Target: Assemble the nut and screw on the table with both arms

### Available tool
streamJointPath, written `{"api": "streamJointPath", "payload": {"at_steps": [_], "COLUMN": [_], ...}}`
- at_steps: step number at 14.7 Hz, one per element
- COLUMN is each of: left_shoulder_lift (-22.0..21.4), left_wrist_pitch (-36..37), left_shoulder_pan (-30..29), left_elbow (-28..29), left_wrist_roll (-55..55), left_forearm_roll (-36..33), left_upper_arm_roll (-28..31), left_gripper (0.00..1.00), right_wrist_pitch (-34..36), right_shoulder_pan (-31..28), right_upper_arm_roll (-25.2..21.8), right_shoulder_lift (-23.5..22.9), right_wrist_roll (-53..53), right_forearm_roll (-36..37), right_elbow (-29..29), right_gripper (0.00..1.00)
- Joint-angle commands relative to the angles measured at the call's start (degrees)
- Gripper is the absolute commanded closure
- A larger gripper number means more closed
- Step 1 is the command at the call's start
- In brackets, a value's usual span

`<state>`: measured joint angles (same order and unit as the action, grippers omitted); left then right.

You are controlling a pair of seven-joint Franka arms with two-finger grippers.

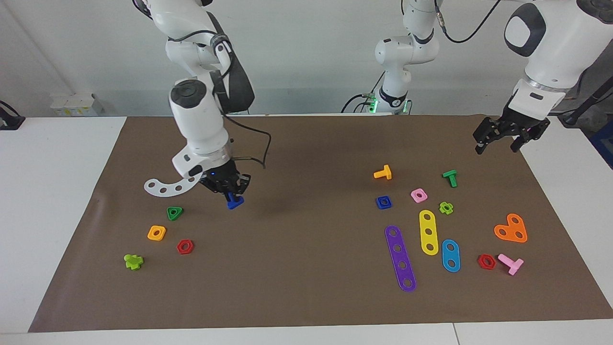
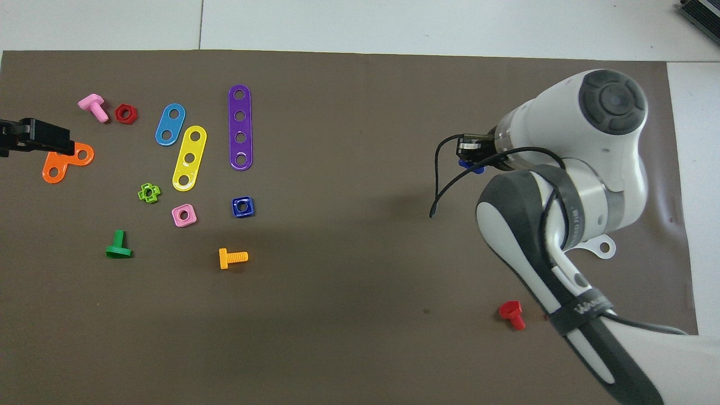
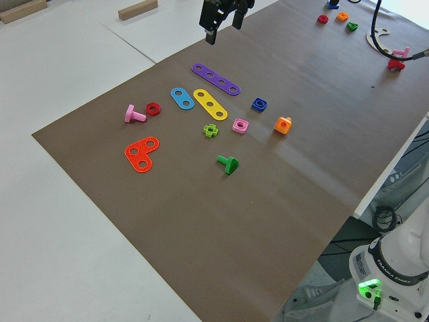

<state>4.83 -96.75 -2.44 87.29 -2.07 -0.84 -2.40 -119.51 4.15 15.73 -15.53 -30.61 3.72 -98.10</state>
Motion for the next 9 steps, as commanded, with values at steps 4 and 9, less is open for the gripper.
{"api": "streamJointPath", "payload": {"at_steps": [4,9], "left_shoulder_lift": [-2.63,-5.18], "left_wrist_pitch": [-1.07,-4.05], "left_shoulder_pan": [-0.9,-0.38], "left_elbow": [4.2,10.26], "left_wrist_roll": [-0.83,-0.74], "left_forearm_roll": [-0.74,-0.31], "left_upper_arm_roll": [-0.33,-0.42], "left_gripper": [0.0,0.0], "right_wrist_pitch": [-6.97,-9.95], "right_shoulder_pan": [0.51,4.28], "right_upper_arm_roll": [13.0,13.97], "right_shoulder_lift": [-8.37,-14.95], "right_wrist_roll": [-23.78,-34.58], "right_forearm_roll": [11.48,20.86], "right_elbow": [1.6,1.59], "right_gripper": [1.0,1.0]}}
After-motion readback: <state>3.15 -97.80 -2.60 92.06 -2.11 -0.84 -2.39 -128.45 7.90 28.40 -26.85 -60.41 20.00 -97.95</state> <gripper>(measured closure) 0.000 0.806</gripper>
